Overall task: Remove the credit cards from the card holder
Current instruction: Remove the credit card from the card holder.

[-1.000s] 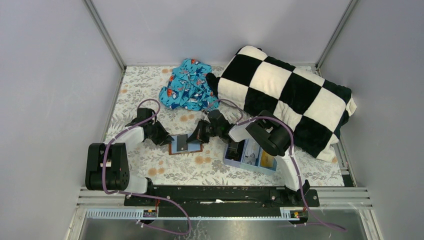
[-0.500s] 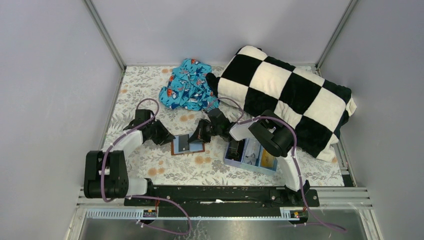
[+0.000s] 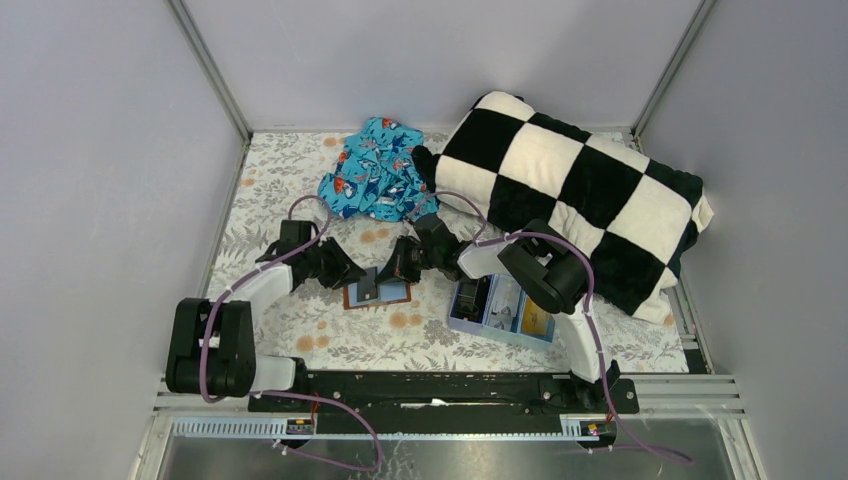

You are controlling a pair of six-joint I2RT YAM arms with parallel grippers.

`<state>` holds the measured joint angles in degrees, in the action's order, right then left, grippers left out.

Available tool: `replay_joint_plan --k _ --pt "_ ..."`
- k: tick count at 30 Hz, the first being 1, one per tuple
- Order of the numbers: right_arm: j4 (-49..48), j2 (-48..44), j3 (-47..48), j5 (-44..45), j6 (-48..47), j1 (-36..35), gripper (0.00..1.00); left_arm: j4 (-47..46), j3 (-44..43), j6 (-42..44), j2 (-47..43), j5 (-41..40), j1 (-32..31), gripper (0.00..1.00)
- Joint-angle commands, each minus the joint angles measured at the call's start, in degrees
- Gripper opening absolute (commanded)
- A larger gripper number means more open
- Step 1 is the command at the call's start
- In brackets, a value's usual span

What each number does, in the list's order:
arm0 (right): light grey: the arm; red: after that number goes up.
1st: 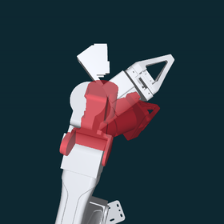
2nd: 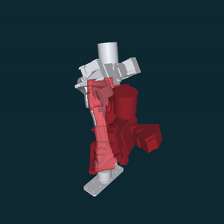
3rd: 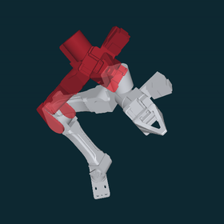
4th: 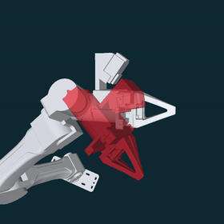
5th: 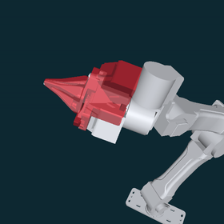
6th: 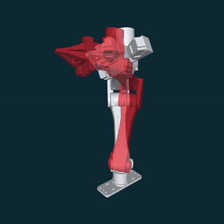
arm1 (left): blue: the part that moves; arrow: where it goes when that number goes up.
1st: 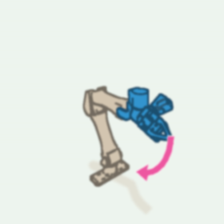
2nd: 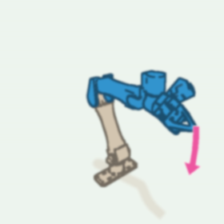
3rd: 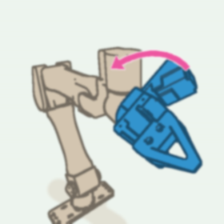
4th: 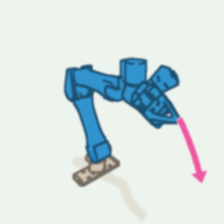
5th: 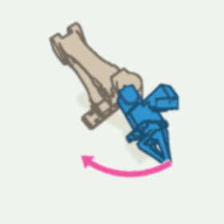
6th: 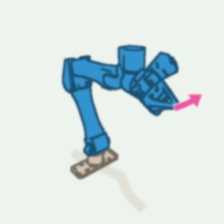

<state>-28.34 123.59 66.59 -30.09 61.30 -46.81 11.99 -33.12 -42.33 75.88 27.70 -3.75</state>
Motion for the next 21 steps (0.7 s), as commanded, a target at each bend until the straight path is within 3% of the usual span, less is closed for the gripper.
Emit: replay_joint_plan --k 1,21 --pt "1.4 -1.1 1.8 -0.5 -1.3 0.4 0.00 -1.9 0.4 -0.6 1.9 -2.1 -0.4 0.30" --pt "3.2 -3.6 1.0 0.1 -2.4 0.4 0.00 4.8 0.4 -1.7 7.7 -12.1 -0.5 0.27"
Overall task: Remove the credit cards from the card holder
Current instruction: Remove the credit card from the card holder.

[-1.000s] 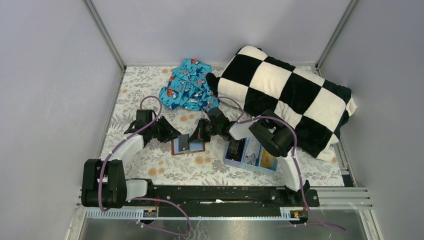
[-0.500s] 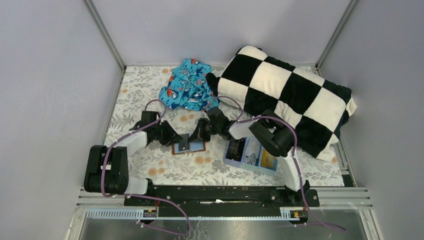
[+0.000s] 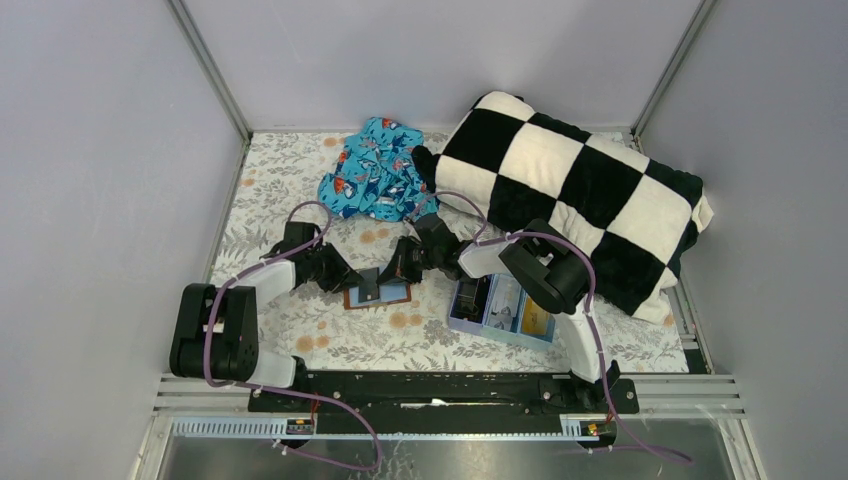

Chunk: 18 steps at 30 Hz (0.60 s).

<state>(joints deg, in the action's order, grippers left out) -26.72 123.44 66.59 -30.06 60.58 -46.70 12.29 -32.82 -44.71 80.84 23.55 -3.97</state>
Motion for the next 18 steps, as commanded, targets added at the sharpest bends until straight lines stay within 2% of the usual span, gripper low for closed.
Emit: replay_joint_plan --k 1,18 --pt "1.7 -3.7 0.8 0.1 -1.8 0.4 0.00 4.9 0.0 0.6 3.1 -8.8 -0.2 0.26" --pt "5.4 -5.9 -0.4 0.9 -4.5 0.9 0.00 5.2 0.1 0.3 4.7 -10.5 -0.2 0.26"
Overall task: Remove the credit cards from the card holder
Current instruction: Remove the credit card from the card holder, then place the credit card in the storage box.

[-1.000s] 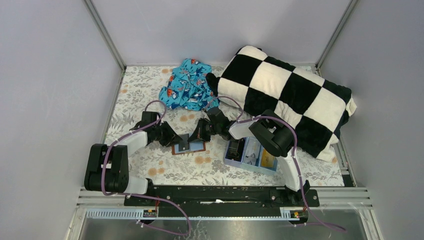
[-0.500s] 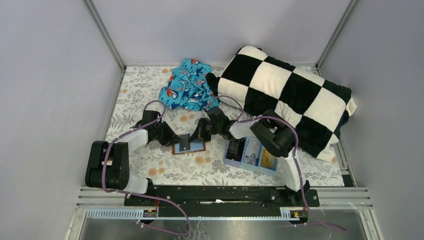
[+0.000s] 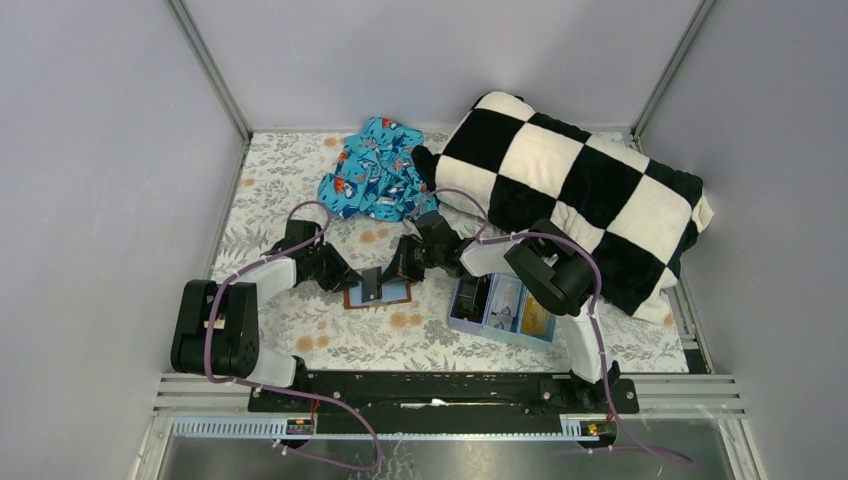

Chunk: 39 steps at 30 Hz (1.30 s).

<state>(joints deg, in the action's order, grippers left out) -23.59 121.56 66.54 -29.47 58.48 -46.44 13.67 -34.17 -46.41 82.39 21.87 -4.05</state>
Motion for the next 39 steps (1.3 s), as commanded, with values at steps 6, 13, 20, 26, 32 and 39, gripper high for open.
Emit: replay_joint_plan --k 6,13,20,26,32,39 --pt "2.2 -5.2 -2.2 -0.1 -3.1 1.7 0.00 4.0 1.1 2.3 3.2 -8.6 -0.1 0.26" --pt "4.4 -10.1 -5.0 -0.4 -5.9 3.3 0.00 4.8 0.2 2.7 2.3 -8.4 -0.1 0.26" --pt "11.5 -16.3 -3.3 -0.2 -10.6 3.3 0.00 4.9 -1.0 3.0 1.1 -6.3 -0.1 0.26" --pt "13.6 -20.7 -3.1 -1.7 -10.4 3.7 0.00 5.7 -1.4 3.5 -0.3 -6.1 -0.2 0.27" --pt "17.4 -34.2 -11.0 -1.7 -10.9 9.8 0.00 7.8 -3.0 5.4 -5.2 -5.3 -0.2 0.28" --pt "32.9 -50.3 -17.4 2.2 -16.8 18.9 0.00 11.5 -9.4 7.0 -9.6 -2.5 -0.2 0.35"
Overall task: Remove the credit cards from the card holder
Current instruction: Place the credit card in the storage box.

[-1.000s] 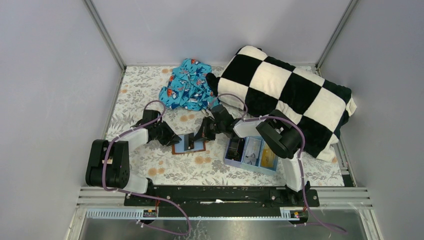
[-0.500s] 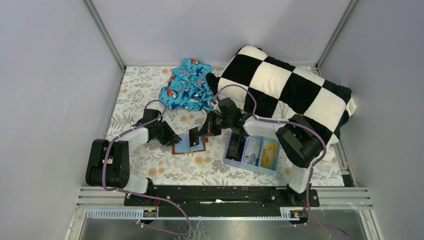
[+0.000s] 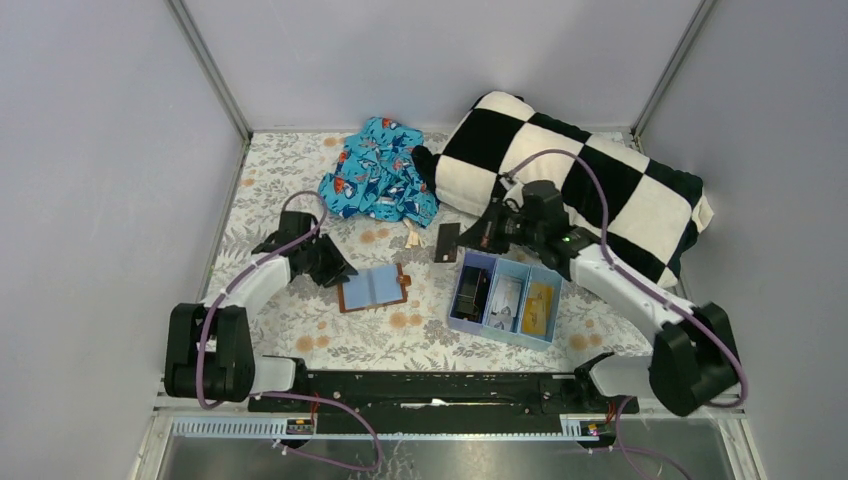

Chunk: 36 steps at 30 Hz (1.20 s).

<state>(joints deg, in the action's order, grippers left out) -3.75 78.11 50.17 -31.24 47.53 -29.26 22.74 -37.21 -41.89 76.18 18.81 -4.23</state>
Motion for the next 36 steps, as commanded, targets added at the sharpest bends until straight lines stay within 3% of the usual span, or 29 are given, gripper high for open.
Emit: replay_joint_plan --k 1,5,16,36 --pt "15.5 -8.7 -1.7 6.0 -6.7 2.1 0.00 3.6 -7.7 3.0 -3.7 0.1 0.0 0.37" --pt "21.3 -15.1 -5.2 13.6 -7.3 2.5 0.00 7.4 -11.6 4.5 -5.2 -2.0 0.0 0.48" --pt "24.1 -13.3 -6.9 20.5 -7.0 2.5 0.00 6.4 -10.5 4.0 -5.2 0.8 0.1 0.49" --pt "16.9 -3.4 -8.7 18.5 -5.5 0.3 0.00 4.5 -9.0 4.1 -3.2 2.4 0.0 0.49"
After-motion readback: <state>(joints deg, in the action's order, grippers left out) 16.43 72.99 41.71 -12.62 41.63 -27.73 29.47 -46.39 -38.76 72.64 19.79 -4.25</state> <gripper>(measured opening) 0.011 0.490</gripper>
